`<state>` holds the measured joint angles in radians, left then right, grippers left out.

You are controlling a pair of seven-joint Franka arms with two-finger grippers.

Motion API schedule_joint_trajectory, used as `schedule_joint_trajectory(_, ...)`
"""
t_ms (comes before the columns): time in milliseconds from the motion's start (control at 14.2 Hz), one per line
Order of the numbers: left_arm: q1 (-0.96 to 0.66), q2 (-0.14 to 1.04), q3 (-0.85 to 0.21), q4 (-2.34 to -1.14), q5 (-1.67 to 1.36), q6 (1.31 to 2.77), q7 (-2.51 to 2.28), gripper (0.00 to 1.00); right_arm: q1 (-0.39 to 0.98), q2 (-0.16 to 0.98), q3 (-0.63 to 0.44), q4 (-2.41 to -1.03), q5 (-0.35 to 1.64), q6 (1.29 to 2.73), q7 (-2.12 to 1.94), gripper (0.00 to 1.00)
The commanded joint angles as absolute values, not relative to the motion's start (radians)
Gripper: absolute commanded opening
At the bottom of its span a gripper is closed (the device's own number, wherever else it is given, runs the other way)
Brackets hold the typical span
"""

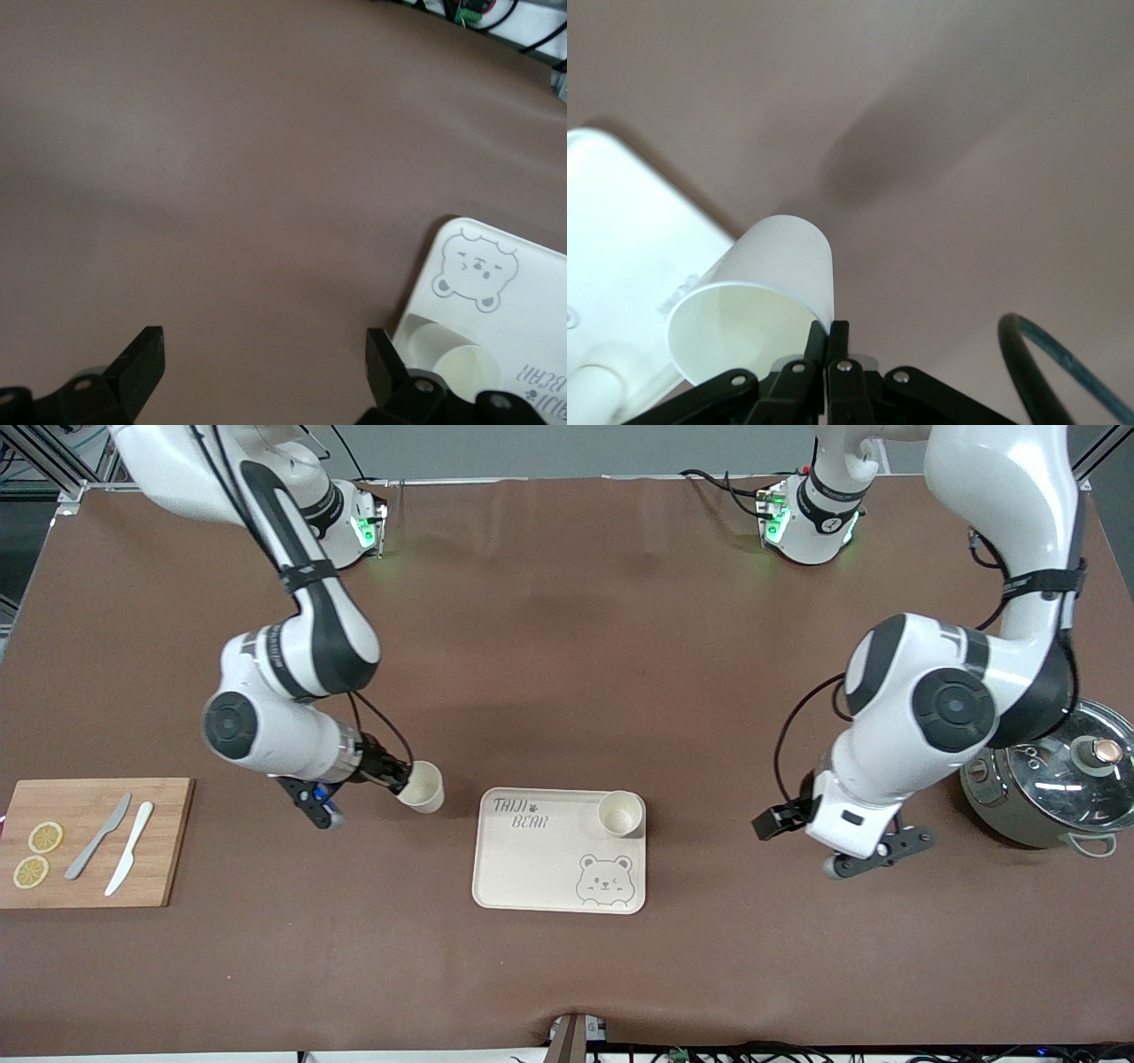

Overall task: Place white IKEA cup upright on tray with both arms
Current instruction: 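Carry the second cup with the right gripper and set it beside the first cup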

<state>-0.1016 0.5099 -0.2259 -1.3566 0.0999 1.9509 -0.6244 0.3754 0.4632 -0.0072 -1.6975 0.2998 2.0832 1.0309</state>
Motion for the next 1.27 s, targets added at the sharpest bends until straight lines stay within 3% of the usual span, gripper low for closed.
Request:
schedule_joint_trajectory(0, -0.052, 0.460, -0.230, -1.382, 0.117, 1.921, -0.536, 1.00, 0.448, 0.572, -0.018, -1.588, 0.319, 2.155, 1.219, 0.00)
schedule_joint_trajectory(141, -0.038, 0.443, -0.227, -1.385, 0.121, 1.878, -0.497, 1.00, 0.498, 0.609, -0.018, -1.586, 0.316, 2.229, 1.313, 0.00)
schedule_joint_trajectory(704, 0.115, 0.381, -0.235, -1.388, 0.123, 1.758, -0.224, 1.00, 0.531, 0.715, -0.018, -1.482, 0.322, 2.246, 1.447, 0.00)
schedule_joint_trajectory(774, 0.117, 0.367, -0.235, -1.393, 0.123, 1.741, -0.230, 1.00, 0.525, 0.713, -0.018, -1.480, 0.322, 2.243, 1.442, 0.08)
schedule_joint_trajectory(844, 0.115, 0.350, -0.235, -1.396, 0.123, 1.715, -0.244, 1.00, 0.517, 0.710, -0.018, -1.477, 0.324, 2.235, 1.442, 0.37)
schedule_joint_trajectory(915, 0.115, 0.330, -0.235, -1.397, 0.124, 1.688, -0.244, 1.00, 0.517, 0.707, -0.020, -1.474, 0.313, 2.235, 1.445, 0.99)
schedule_joint_trajectory(1196, 0.120, 0.243, -0.235, -1.431, 0.123, 1.635, -0.247, 1.00, 0.506, 0.690, -0.028, -1.444, 0.307, 2.227, 1.434, 1.00)
